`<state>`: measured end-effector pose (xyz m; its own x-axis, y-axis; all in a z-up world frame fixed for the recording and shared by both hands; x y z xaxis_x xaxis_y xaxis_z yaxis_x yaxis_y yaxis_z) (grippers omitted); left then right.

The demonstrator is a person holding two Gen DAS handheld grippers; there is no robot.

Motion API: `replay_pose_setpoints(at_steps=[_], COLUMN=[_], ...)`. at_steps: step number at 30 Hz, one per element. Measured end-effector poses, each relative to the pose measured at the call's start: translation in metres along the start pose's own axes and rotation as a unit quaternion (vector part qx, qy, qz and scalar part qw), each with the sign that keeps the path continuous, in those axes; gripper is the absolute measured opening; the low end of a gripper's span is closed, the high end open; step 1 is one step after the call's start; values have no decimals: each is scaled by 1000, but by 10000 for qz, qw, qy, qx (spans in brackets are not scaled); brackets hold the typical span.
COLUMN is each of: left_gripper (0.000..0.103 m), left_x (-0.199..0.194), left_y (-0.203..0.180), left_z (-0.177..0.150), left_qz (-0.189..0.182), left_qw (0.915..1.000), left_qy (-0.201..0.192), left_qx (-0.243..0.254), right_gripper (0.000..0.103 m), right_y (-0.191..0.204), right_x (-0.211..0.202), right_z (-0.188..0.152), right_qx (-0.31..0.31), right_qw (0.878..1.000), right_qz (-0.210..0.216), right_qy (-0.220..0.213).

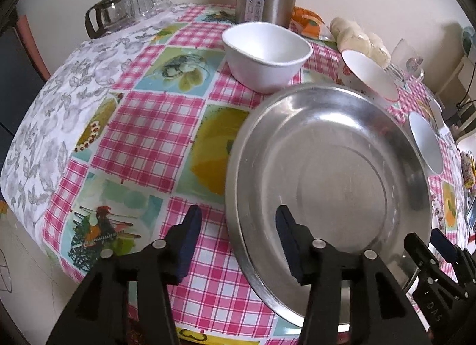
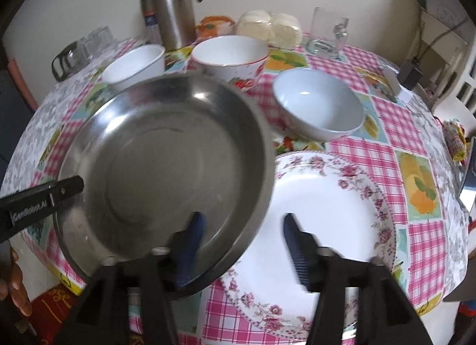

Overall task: Organize plates and bowls
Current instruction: 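Lower the steel basin onto the cloth and open both tools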

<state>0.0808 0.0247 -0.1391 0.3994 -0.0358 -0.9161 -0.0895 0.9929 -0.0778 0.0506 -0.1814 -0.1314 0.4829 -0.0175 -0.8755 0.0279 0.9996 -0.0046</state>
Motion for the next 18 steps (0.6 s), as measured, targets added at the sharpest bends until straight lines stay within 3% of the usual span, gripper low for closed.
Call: replay_pose_setpoints(at_steps=[4,9,12,18], left_gripper=[73,75,81,81], left_x=[2,3,0,-10], left_y=[1,2,5,5], left_z=[-1,-1,2,10], left_qz=[63,213,265,181], left_qw=[10000,9997,9996,9994], left_qy=[64,83,-27,-304], left_qx=[38,121,117,41], right_gripper=[78,84,85,86], right_y=[-4,-3,-10,-65], right_x=[1,0,-1,-9], right_z=[2,4,6,6], right_qx=[87,25,63,1020], right_qw=[10000,10000,9999,9941], right_qz=[-28,-37,-120,-339], right_qy=[-9,-75,-94,-118])
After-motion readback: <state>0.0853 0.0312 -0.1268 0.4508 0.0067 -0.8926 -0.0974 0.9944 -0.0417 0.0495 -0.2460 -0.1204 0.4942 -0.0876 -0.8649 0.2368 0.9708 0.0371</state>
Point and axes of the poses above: each gripper's, at about its wrist camera, not at the fingertips, and x roughly the way its jaws point, y to its left, z to its top, the point moved 10 cm from there along x, roughly the way its jaws point, and after that the axes turned 3 degrees about -x, right-handed, at the moved point
